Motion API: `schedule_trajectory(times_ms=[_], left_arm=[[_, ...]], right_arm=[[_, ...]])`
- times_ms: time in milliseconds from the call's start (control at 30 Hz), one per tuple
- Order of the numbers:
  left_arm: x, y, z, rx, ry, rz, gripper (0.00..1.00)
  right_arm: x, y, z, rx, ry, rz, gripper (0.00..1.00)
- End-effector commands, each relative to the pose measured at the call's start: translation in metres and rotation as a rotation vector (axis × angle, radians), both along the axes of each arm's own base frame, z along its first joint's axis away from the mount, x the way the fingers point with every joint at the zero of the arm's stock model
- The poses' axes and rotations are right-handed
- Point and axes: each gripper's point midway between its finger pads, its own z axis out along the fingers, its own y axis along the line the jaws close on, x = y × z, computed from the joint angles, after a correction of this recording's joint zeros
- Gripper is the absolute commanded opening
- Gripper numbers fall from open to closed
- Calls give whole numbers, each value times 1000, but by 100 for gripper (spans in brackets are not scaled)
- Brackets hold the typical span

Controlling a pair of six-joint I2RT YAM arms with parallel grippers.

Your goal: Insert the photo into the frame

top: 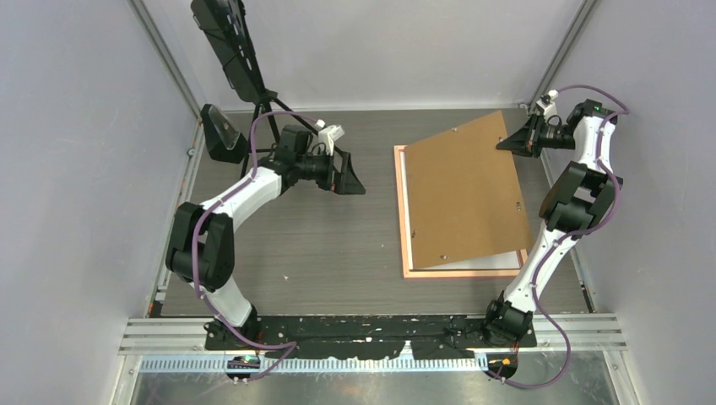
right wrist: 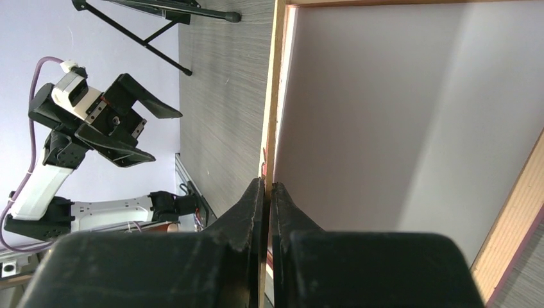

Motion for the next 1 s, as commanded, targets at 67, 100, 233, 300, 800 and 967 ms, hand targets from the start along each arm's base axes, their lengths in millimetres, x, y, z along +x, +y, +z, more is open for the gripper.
schedule_trajectory(times_ms=[67, 100, 233, 300, 800, 967], left_arm=[[8, -3, 15, -24, -38, -13, 99], [8, -3, 15, -24, -36, -12, 99], [8, -3, 15, -25, -35, -13, 99], [8, -3, 15, -23, -35, -13, 99], [8, -3, 9, -16, -19, -13, 99], [8, -3, 9, -16, -16, -14, 99]], right_arm=[[2, 6, 1, 27, -15, 17, 6], [3, 6, -2, 26, -9, 17, 5], [6, 4, -13, 22, 3, 18, 6], [8, 3, -19, 17, 11, 18, 5], [3, 4, -42, 32, 45, 33, 5], [1, 5, -40, 31, 42, 36, 5]])
